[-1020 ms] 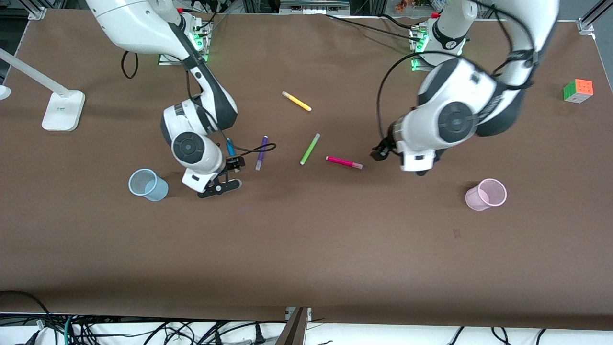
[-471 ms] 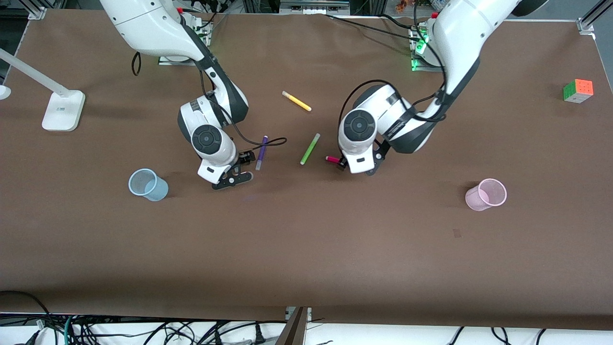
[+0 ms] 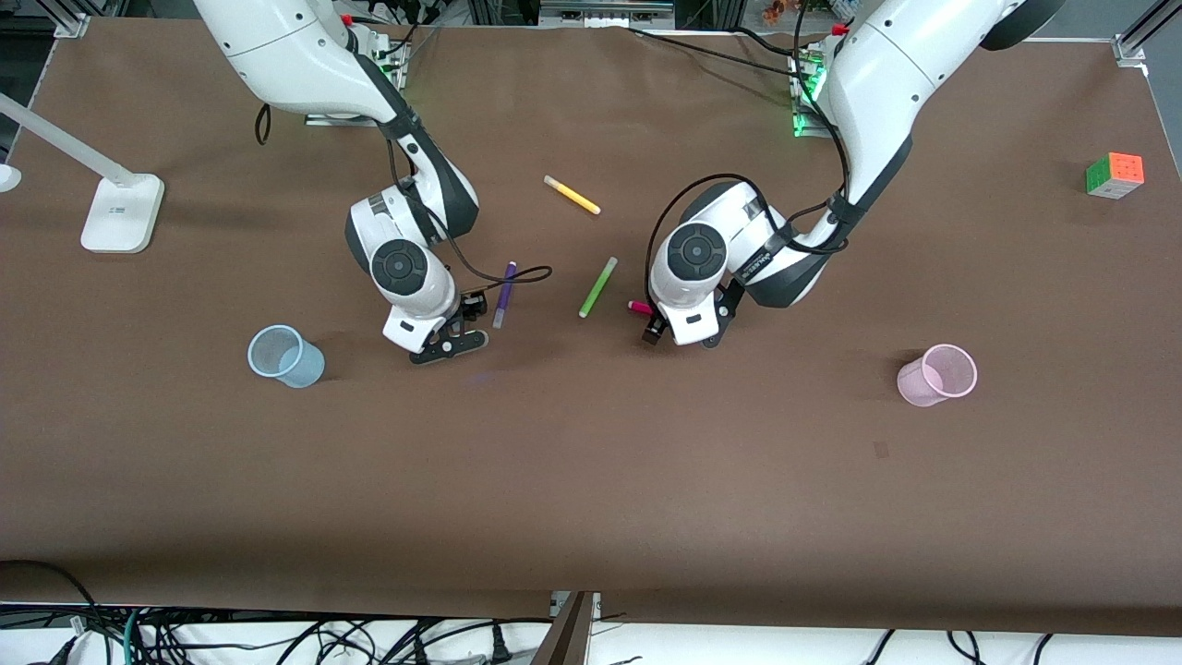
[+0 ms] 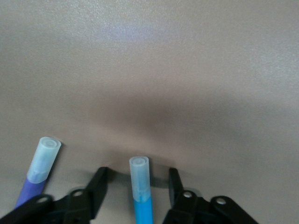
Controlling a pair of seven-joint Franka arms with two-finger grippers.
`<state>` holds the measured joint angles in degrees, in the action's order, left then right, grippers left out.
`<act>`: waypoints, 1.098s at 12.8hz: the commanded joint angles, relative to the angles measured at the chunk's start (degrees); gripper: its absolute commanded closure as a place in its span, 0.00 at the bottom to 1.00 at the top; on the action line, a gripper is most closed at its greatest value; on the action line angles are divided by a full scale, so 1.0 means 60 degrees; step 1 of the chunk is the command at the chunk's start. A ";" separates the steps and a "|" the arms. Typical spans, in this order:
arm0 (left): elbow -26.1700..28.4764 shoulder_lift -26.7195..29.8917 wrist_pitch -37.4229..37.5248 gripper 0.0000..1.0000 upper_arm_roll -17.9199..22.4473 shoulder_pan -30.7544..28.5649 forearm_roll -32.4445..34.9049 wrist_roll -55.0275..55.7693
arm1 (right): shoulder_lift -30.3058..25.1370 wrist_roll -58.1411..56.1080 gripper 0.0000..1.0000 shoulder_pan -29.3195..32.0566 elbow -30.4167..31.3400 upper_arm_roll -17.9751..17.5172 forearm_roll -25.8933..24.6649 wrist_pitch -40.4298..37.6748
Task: Place pink and blue markers in matching cups
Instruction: 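Grasp the blue marker with the right gripper while the left gripper grasps pink, then lift the blue marker with the right gripper while the left gripper lifts pink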
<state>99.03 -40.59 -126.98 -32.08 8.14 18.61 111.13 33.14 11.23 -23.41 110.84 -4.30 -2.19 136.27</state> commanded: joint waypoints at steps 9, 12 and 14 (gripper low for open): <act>0.1513 0.0012 -0.2039 0.45 0.0146 -0.0024 0.1292 0.0887 | -0.0542 -0.2248 0.96 0.0428 -0.2293 0.0101 0.0042 -0.2386; 0.1513 0.0026 -0.2025 1.00 0.0160 -0.0024 0.1571 0.0902 | -0.0557 -0.4572 0.96 0.1057 -0.3573 0.0101 0.0203 -0.3944; 0.1455 0.0201 -0.1909 1.00 0.0131 -0.0199 0.1600 0.0872 | -0.0702 -0.6622 0.95 0.1540 -0.3867 0.0116 0.0683 -0.4414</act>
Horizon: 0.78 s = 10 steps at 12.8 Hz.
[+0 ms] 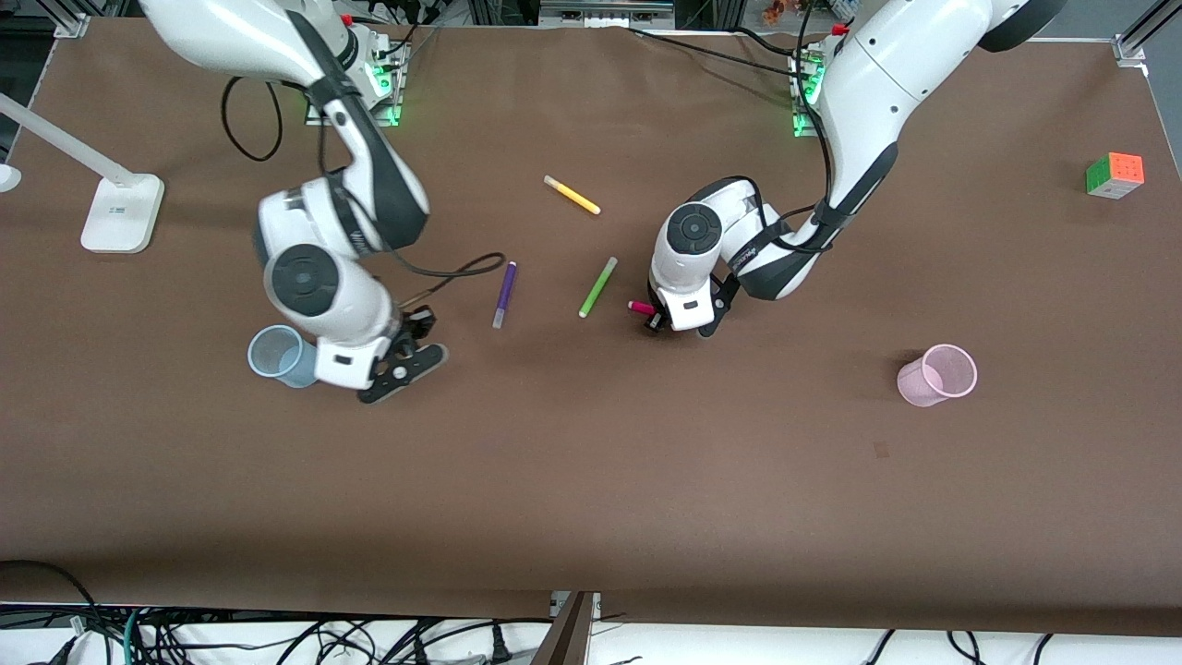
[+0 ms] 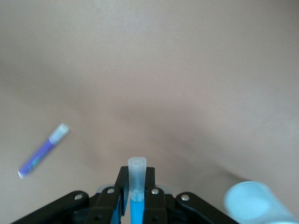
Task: Place pink and blue markers in matching cups
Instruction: 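Lift the blue marker with the right gripper while the left gripper lifts pink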
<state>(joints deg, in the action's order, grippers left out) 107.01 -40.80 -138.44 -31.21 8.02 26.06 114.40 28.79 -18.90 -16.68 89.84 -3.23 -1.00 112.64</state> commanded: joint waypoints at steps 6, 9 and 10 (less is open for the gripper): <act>0.0036 0.1407 0.0953 1.00 -0.1226 -0.2138 0.0197 0.0167 | -0.0140 -0.7230 0.94 0.2162 -0.0383 -0.0048 0.2712 -0.1089; -0.0299 0.1614 0.2135 1.00 -0.2747 -0.4040 0.0096 -0.0678 | -0.0082 -0.9602 0.94 0.2895 -0.0354 -0.0063 0.3840 -0.1370; -0.0504 0.1614 0.2633 1.00 -0.3261 -0.4801 -0.0137 -0.1234 | -0.0052 -1.0161 0.94 0.3101 -0.0368 -0.0063 0.4090 -0.1632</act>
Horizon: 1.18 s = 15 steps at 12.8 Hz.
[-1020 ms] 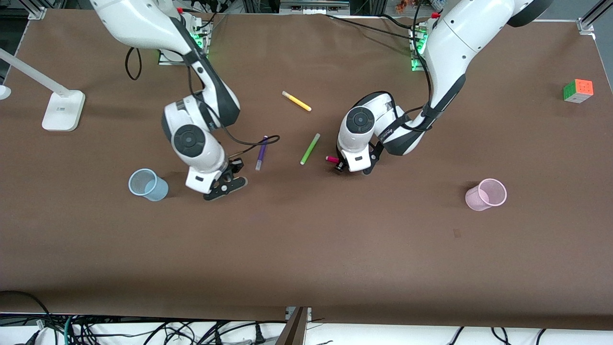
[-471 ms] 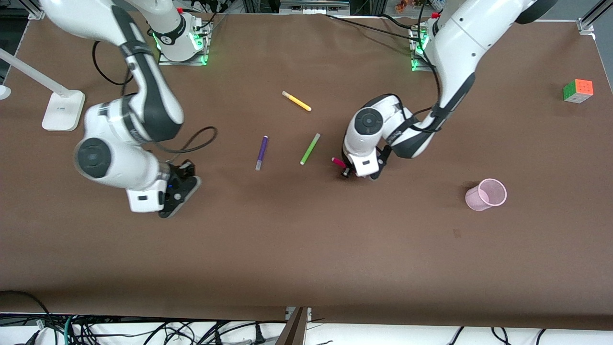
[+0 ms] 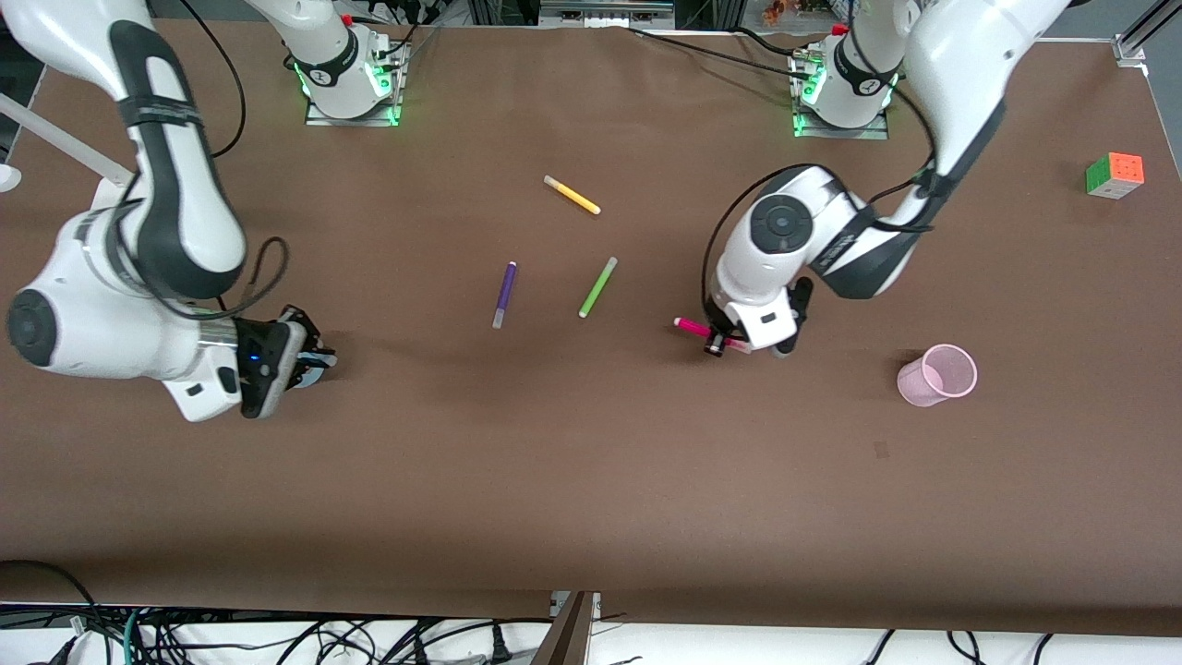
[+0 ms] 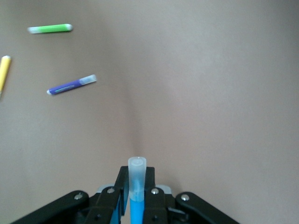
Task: Place pink and blue markers in matching cups
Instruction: 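Lift the blue marker with the right gripper while the left gripper lifts pink, then lower the blue marker into the blue cup while the left gripper lowers pink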
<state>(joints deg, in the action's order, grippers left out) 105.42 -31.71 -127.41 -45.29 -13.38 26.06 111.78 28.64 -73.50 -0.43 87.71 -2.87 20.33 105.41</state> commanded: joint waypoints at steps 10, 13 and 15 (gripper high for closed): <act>-0.0900 -0.0018 0.2544 1.00 -0.2076 -0.6043 -0.4003 -0.7462 | 0.0793 -0.5574 0.93 0.1638 0.0030 -0.0123 0.2076 -0.1000; -0.0900 -0.0485 0.2705 1.00 -0.2032 -0.7127 -0.4620 -0.9134 | 0.0896 -0.6001 0.93 0.1887 0.0059 -0.0123 0.2091 -0.1279; -0.0900 -0.0924 0.2705 1.00 -0.1974 -0.7554 -0.5001 -0.9736 | 0.0910 -0.6147 0.93 0.2004 0.0161 -0.0123 0.2134 -0.1367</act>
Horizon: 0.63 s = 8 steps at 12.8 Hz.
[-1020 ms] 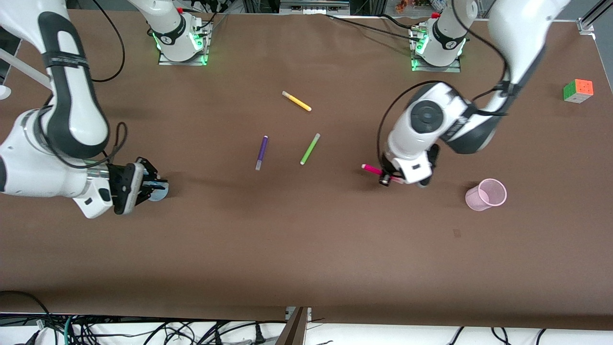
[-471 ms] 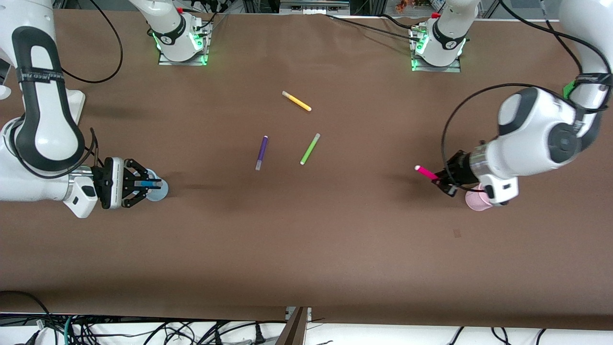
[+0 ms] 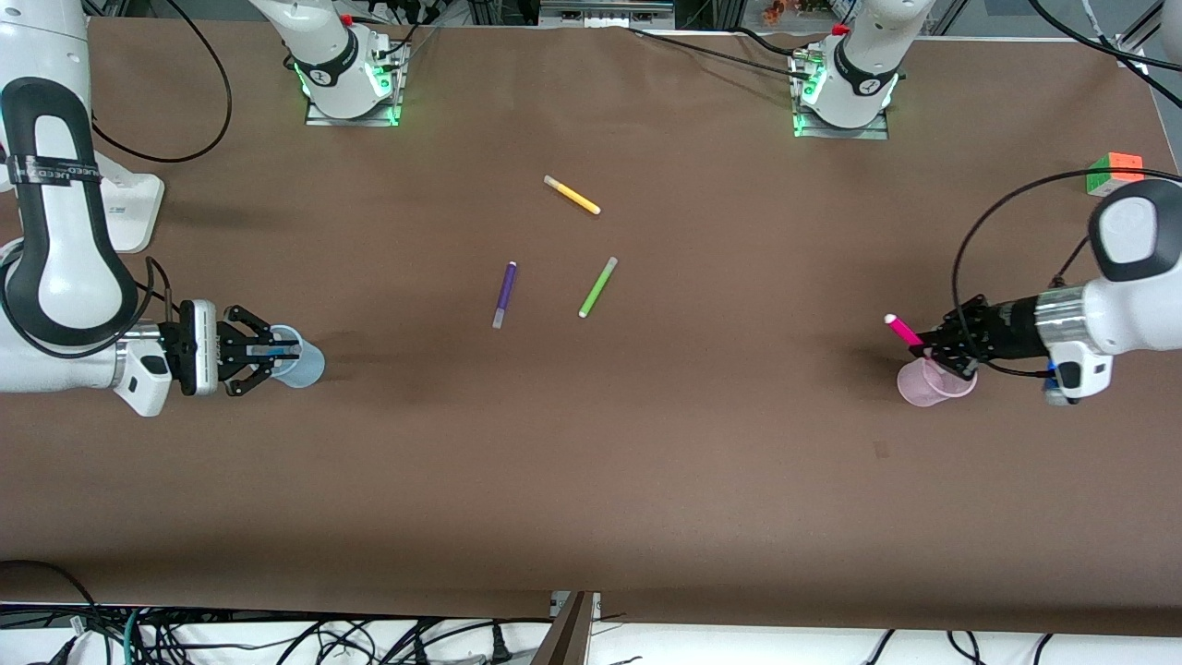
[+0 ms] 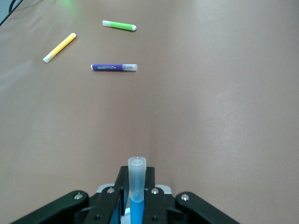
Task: Place pink and blue markers in matching cups
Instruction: 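Lower the blue marker into the blue cup while the left gripper lowers pink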
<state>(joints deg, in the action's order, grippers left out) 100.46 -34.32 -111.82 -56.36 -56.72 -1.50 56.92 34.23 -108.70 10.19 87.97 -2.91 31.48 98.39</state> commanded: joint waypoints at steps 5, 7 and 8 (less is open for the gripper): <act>-0.0029 -0.1238 0.0122 1.00 0.0310 -0.0917 -0.0951 -0.2160 | 0.0052 -0.0239 0.00 0.0528 0.0162 -0.0116 0.0406 -0.0241; -0.0029 -0.1413 0.0151 1.00 0.0676 -0.0947 -0.1286 -0.2717 | -0.0035 0.1277 0.00 0.0470 0.0089 -0.0130 0.0451 -0.0241; -0.0029 -0.1530 0.0195 1.00 0.0881 -0.0947 -0.1419 -0.3096 | -0.0138 0.2446 0.00 0.0441 0.0016 -0.0174 0.0451 -0.0241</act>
<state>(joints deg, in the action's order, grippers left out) 100.54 -42.57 -111.74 -52.41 -62.10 -7.39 42.68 34.84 -102.77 12.52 88.35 -3.00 33.16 97.61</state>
